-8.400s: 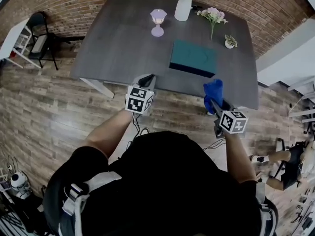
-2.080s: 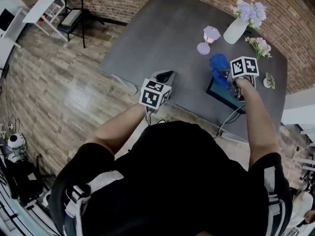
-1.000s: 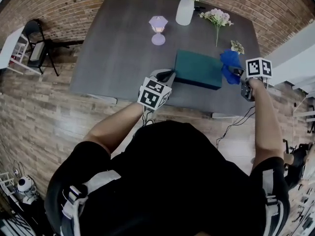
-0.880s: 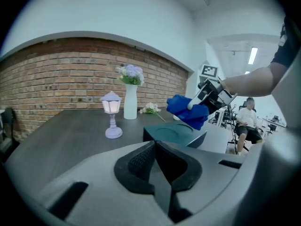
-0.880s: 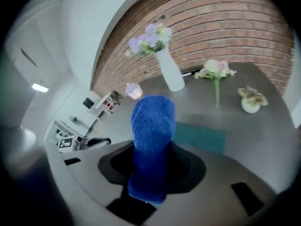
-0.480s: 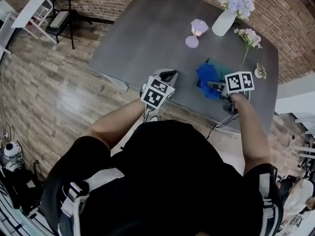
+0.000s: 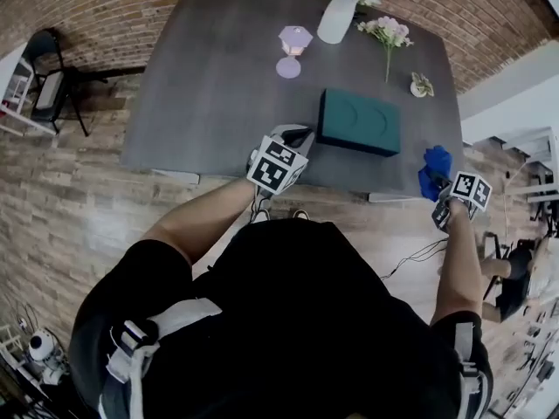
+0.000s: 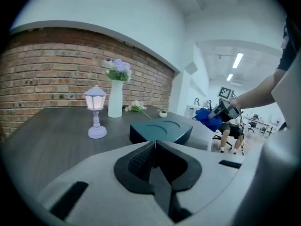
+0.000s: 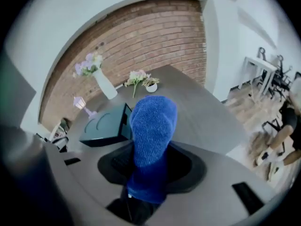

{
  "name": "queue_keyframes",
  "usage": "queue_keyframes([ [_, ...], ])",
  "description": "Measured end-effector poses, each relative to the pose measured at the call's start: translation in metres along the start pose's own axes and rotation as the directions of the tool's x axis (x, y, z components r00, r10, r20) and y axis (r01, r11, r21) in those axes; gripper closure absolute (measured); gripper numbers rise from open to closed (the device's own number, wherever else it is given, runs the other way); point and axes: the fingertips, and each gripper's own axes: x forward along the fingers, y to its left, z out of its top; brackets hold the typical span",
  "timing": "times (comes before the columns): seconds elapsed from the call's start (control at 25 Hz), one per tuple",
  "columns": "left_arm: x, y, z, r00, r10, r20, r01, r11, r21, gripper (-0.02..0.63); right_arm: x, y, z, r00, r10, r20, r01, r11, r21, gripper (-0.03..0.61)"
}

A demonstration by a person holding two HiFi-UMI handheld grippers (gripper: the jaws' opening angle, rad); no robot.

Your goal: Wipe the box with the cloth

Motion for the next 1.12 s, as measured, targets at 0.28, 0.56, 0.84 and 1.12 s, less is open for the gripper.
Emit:
queue_keyframes([
  [0.28,0.025,-0.061,-0.009,0.987,-0.156,-0.027,0.156,0.988,0.011,0.596,-0.034,0.041,-0.047,0.973,-0.067,0.22,0.088,0.993,-0.084,0.419],
  [0.56,-0.009,-0.038,-0.021,1.0,-0.001,-0.022,0.0,0.999,-0.054,0.597,-0.022,0.11,-0.053,0.952,0.115,0.284,-0.034,0.96,-0.277,0.428],
  [0.84,-0.045,-0.067,-0.046,0.983,0.179,-0.039,-0.183,0.967,-0.178,0.596,-0.04,0.098,-0.088,0.952,0.235,0.195,-0.154,0.921,-0.358,0.428],
  [1.12,-0.072,-0.138,-0.081,0.976,0.203,-0.074,-0.214,0.961,-0.174,0.595,-0.047,0.075,-0.113,0.947,0.279,0.162,-0.202,0.905,-0.374,0.428],
])
